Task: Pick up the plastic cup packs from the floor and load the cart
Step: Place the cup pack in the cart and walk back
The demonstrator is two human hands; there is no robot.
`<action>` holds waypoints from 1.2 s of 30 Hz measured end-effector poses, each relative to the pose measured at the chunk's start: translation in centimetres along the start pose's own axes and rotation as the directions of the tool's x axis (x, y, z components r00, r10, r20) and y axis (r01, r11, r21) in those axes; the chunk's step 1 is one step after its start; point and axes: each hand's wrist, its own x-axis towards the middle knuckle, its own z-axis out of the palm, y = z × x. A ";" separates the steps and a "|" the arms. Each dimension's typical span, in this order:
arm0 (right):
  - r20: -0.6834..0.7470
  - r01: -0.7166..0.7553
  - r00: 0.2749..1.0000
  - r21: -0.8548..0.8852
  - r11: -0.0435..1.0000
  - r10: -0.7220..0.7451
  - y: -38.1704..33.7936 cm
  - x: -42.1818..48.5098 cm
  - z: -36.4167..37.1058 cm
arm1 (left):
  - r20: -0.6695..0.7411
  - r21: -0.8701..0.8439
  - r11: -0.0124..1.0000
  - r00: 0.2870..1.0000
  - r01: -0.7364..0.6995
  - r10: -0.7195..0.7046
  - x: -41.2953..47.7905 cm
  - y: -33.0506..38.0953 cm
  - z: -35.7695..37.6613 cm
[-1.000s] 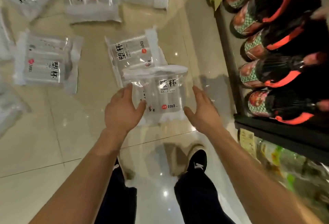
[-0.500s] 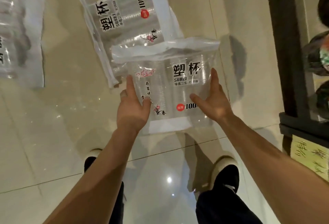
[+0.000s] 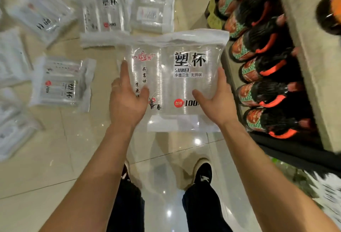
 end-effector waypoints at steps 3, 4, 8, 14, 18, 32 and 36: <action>-0.075 0.115 0.991 0.010 0.993 -0.114 -7.8 -2.6 -6.4 | -0.105 0.014 0.997 0.992 -0.070 0.071 -1.4 6.3 -8.3; -0.092 0.149 0.985 0.020 0.989 -0.146 -10.2 -3.5 -8.4 | -0.129 0.029 0.996 0.987 -0.090 0.093 -2.0 8.1 -10.9; -0.113 0.171 0.980 0.035 0.985 -0.166 -18.6 -8.2 -15.6 | -0.165 0.075 0.992 0.980 -0.098 0.110 -4.6 14.9 -20.4; -0.233 0.223 0.949 0.020 0.975 -0.212 -26.9 -17.6 -25.3 | -0.130 0.082 0.977 0.970 -0.198 0.208 -11.6 23.6 -31.7; -0.282 0.239 0.933 0.023 0.971 -0.223 -29.9 -22.9 -31.3 | -0.102 0.068 0.965 0.960 -0.254 0.260 -16.7 28.6 -36.7; -0.621 -0.021 0.783 -0.059 0.998 -0.020 -30.0 -38.9 -47.4 | 0.083 0.081 0.695 0.700 -0.714 0.709 -26.3 44.4 -41.4; -0.747 -0.115 0.659 0.017 0.993 0.089 -27.1 -46.2 -49.7 | 0.217 0.004 0.552 0.539 -0.834 0.814 -31.2 48.3 -39.4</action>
